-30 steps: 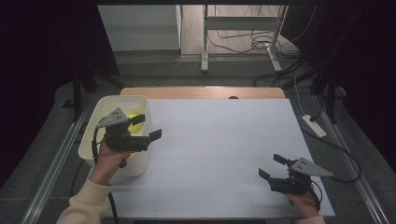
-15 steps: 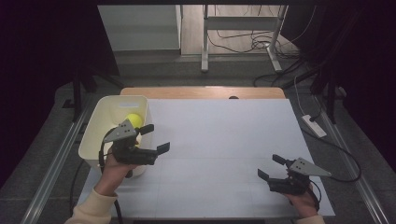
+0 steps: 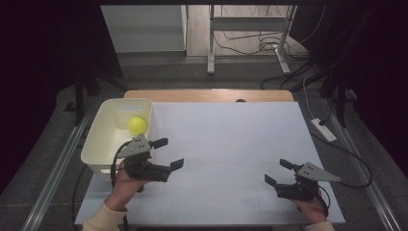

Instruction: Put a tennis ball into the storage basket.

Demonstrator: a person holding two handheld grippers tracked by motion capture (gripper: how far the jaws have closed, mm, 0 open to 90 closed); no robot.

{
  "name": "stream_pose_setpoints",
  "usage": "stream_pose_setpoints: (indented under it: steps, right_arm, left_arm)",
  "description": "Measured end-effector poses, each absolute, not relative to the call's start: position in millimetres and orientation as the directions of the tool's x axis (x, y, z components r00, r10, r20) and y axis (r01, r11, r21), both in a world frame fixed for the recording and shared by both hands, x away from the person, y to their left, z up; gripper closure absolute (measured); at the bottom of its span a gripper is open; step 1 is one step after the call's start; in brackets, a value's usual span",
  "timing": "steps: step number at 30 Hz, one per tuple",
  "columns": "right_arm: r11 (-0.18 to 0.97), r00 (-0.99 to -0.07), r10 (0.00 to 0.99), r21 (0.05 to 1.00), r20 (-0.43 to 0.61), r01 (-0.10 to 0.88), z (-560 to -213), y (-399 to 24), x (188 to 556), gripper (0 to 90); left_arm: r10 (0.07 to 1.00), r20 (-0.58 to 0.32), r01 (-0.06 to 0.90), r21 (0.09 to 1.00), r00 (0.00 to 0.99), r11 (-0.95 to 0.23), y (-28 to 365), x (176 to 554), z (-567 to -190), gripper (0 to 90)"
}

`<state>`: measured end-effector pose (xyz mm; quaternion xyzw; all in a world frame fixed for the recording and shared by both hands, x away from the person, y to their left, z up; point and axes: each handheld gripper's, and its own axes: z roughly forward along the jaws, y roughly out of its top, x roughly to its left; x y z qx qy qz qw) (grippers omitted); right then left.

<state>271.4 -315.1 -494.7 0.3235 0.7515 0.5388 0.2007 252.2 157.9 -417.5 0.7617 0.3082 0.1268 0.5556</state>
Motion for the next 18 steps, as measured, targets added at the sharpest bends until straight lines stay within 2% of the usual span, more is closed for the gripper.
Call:
stream_pose_setpoints:
  steps: [8,18]
  right_arm:
    - [0.211,-0.710,0.703,0.940,0.044,0.268,-494,-315,270,14.6]
    - [0.209,-0.710,0.703,0.941,0.044,0.265,-494,-316,269,14.6]
  left_arm:
    - [0.577,-0.120,0.310,0.920,0.808,-0.242,143,240,-429,10.2]
    - [0.588,-0.122,0.335,0.903,0.800,-0.268,141,230,-455,10.5]
